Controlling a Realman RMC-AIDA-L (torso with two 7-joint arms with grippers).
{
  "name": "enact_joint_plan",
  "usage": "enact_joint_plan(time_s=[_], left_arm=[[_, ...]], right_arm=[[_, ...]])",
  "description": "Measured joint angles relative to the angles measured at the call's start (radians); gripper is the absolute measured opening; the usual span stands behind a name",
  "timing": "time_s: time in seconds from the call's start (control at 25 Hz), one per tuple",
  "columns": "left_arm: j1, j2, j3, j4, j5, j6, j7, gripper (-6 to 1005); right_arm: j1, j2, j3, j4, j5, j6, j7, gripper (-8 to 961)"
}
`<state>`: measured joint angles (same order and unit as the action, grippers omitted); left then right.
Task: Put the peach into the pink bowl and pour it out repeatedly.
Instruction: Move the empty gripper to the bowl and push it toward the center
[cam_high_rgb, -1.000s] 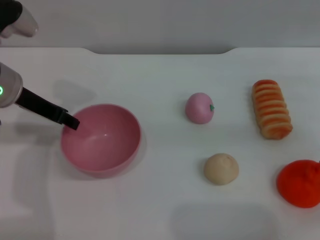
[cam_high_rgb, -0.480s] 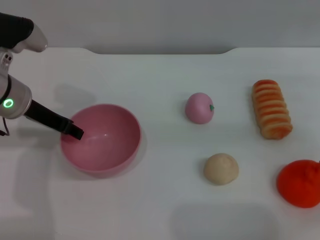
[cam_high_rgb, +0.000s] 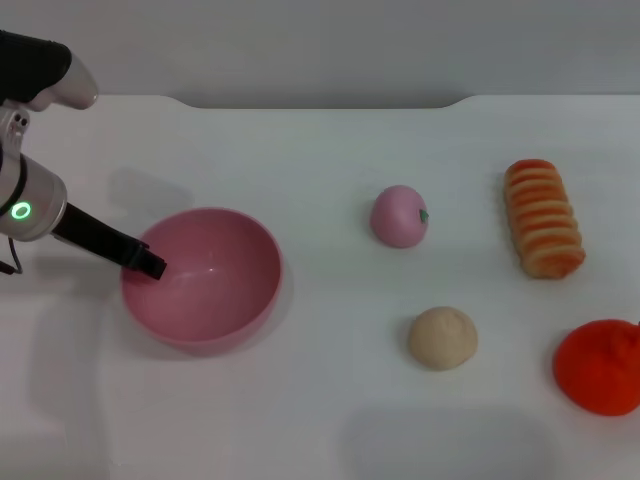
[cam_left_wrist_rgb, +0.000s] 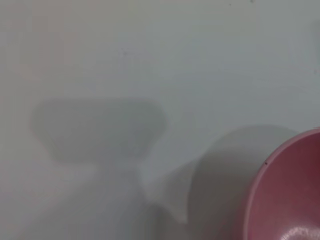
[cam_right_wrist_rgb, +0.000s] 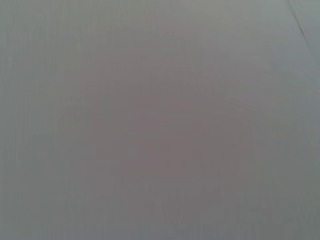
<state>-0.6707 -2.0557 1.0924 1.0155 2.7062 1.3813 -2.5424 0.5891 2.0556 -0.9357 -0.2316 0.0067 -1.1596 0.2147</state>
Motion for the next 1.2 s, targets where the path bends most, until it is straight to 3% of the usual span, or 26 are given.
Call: enact_joint_plan(time_s=[0.12,0.68,0.84,0.96,1.2], left_arm=[[0.001,0.000,0.006,0.000,0.001,-0.006,-0.001,562],[-0.005,0.002,0.021,0.002,0.002,-0.023,-0.001,50],[-0.005,0.002,0.016,0.007,0.002,-0.036,-0.001,49],[-0.006,0.003,0.014,0.011,0.001,-0.040,-0.001,48],[-0.010,0.004,0.017,0.022,0.001,-0.062,0.002,47]], right_arm=[[0.000,0.000,0.000,0.000,0.000,-0.001,0.000,544],[-0.007,0.003,0.000,-0.016,0.002,-0.001,0.000,539],[-0.014,0.000,-0.013,-0.035,-0.029,0.002,0.103,538],[-0.049,-0.026,-0.022,-0.095,-0.173,0.010,0.368,537],[-0.078,-0.149,-0.018,-0.320,-0.774,-0.138,1.194,534]])
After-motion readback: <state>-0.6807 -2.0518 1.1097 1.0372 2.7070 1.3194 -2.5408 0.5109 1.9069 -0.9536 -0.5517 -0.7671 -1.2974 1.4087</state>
